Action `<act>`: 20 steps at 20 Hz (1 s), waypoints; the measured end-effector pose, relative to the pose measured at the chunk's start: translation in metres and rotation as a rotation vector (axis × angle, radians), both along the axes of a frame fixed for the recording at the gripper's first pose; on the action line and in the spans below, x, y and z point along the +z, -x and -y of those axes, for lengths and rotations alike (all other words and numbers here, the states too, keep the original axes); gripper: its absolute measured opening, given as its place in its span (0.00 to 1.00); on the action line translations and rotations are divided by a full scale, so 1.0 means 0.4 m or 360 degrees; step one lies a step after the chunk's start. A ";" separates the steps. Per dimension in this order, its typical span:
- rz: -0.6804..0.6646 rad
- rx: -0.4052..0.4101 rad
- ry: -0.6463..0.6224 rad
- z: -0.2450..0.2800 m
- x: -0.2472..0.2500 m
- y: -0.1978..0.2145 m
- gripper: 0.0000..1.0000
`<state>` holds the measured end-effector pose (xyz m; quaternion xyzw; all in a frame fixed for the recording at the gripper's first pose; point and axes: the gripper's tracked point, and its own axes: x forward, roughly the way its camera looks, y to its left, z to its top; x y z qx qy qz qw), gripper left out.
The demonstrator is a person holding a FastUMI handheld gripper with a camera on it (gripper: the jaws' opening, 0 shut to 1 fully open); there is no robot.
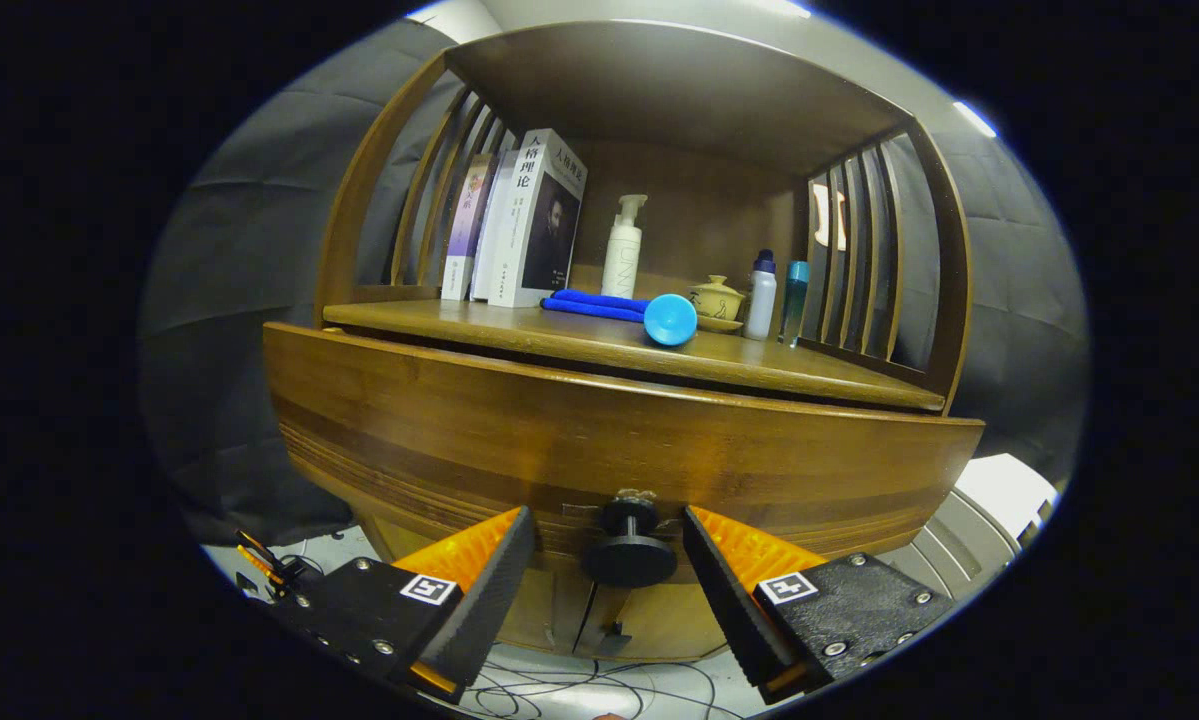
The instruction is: Pull open the drawer, take out the items inside it, and place them on the countertop above the cabinet.
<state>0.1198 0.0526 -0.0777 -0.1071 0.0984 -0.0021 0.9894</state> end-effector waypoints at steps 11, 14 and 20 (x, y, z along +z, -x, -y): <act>0.0017 -0.0051 -0.0016 0.003 -0.002 -0.101 0.95; 0.0046 -0.0097 -0.0041 0.001 -0.002 -0.107 0.95; 0.0063 -0.0003 0.0014 0.019 0.010 -0.065 0.95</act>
